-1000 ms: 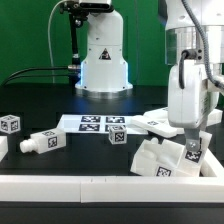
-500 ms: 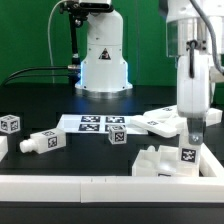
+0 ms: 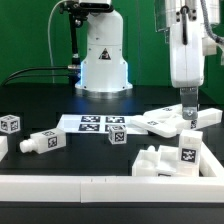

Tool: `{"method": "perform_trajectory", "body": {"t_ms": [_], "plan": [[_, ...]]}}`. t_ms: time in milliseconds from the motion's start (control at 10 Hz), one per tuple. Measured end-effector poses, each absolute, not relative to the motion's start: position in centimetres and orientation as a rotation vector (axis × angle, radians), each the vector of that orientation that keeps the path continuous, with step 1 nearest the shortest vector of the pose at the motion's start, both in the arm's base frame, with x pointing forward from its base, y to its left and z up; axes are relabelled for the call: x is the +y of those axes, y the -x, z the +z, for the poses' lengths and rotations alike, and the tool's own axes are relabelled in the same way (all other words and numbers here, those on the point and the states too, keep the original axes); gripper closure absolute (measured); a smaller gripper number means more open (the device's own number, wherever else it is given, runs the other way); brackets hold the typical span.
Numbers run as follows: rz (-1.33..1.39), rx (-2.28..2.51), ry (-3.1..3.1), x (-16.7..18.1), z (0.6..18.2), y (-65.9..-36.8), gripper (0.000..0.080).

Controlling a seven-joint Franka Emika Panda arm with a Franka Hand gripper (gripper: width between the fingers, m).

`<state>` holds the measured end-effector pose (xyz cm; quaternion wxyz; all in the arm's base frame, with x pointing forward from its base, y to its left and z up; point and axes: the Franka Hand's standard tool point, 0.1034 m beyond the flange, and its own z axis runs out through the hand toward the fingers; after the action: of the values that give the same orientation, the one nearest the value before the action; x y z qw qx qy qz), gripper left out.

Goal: Assemble chair

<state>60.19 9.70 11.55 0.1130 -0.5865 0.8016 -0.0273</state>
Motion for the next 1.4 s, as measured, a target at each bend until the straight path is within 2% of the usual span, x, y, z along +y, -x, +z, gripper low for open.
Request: {"method": "perform_trajectory", "body": {"t_ms": [500,700,1200,1400], "plan": [[-0.085,2.326,1.756,9.6,11.6,-60.1,0.0151],[-0.120,2.104,1.982,7.0,12.6,-58.8,0.0151],[-0.173,2.038,2.057,6.3,12.1,-58.5,0.0151],[-0.213,1.951,2.139,4.4,11.6,-57.9,0.0151]]}}
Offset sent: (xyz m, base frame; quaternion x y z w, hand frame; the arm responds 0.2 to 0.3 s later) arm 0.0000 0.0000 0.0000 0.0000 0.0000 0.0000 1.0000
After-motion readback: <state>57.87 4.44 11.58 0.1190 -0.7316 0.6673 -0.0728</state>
